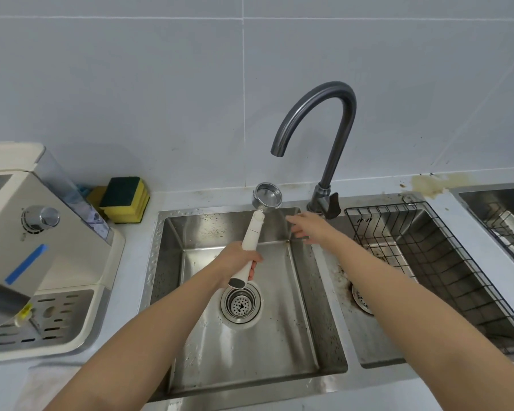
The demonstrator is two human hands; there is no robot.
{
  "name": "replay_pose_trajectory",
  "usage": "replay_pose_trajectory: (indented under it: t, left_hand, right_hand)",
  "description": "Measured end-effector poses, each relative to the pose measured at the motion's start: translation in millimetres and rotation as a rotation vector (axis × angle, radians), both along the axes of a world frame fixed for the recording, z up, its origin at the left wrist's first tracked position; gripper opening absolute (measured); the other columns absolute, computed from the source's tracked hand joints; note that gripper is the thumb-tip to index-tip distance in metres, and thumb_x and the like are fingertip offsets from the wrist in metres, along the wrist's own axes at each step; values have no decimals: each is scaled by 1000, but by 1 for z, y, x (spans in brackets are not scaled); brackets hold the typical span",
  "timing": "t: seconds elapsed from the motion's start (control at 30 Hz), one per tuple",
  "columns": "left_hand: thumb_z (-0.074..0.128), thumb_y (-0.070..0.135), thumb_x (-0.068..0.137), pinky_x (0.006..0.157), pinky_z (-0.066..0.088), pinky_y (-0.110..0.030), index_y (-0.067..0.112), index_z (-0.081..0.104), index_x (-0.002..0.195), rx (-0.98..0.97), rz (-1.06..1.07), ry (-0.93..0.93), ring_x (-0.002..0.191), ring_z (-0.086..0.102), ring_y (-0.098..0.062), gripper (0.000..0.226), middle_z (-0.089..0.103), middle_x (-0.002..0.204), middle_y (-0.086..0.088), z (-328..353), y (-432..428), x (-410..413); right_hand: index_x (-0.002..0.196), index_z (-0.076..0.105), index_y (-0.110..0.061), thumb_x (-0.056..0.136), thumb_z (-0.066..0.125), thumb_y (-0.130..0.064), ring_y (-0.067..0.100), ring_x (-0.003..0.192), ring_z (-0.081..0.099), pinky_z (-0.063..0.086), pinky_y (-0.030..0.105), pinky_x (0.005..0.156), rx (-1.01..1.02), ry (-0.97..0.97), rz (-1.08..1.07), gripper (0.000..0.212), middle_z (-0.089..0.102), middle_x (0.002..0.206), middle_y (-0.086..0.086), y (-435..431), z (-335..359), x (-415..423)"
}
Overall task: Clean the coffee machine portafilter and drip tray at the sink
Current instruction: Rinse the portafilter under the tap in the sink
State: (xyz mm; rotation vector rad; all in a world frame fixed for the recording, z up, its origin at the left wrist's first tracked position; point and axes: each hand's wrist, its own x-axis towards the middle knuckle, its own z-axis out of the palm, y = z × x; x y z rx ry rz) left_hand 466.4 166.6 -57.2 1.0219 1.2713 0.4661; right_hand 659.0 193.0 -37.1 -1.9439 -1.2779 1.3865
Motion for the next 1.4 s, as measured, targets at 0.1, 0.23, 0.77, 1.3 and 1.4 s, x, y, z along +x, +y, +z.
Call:
replay_pose_trajectory:
  t: [0.1, 0.23, 0.77, 1.3, 1.4]
  left_hand:
    - [57, -3, 81, 36, 41, -19, 8, 45, 75, 53, 8, 59, 29, 45, -10, 18, 47, 57, -8, 2, -3, -4]
    - [55, -5, 79, 36, 39, -19, 5, 53, 90, 148, -6, 191, 29, 45, -12, 14, 49, 56, -8, 3, -7, -12]
    - [52, 6, 82, 59, 36, -29, 4, 39, 111, 664, -187, 1144, 91, 63, -31, 32, 61, 106, -13, 7, -30, -47]
    - [46, 4, 86, 57, 37, -31, 6, 35, 114, 742, -196, 1219, 83, 65, -30, 30, 65, 97, -12, -8, -53, -62]
    - [45, 3, 87, 58, 37, -31, 5, 34, 116, 744, -220, 1231, 84, 65, -29, 31, 66, 99, -10, -9, -60, -62]
  right_hand:
    - [125, 48, -13, 88, 55, -40, 21, 106, 56, 44, 35, 93, -31, 255, -18, 47, 59, 116, 9, -12, 4, -34]
    - [109, 53, -15, 86, 61, -30, 14, 88, 59, 44, 30, 78, 0, 446, -115, 29, 63, 95, 1, -25, -3, -77]
    - [80, 47, -9, 84, 56, 8, 17, 72, 59, 52, 28, 68, 62, 721, -269, 20, 58, 79, 7, -33, -6, -142]
    - [82, 43, -12, 85, 47, 16, 25, 87, 57, 47, 38, 84, 52, 745, -243, 28, 55, 84, 9, -53, -6, -153]
    - [80, 44, -7, 85, 46, 16, 29, 90, 57, 48, 41, 84, 4, 723, -240, 24, 56, 84, 11, -57, -5, -154]
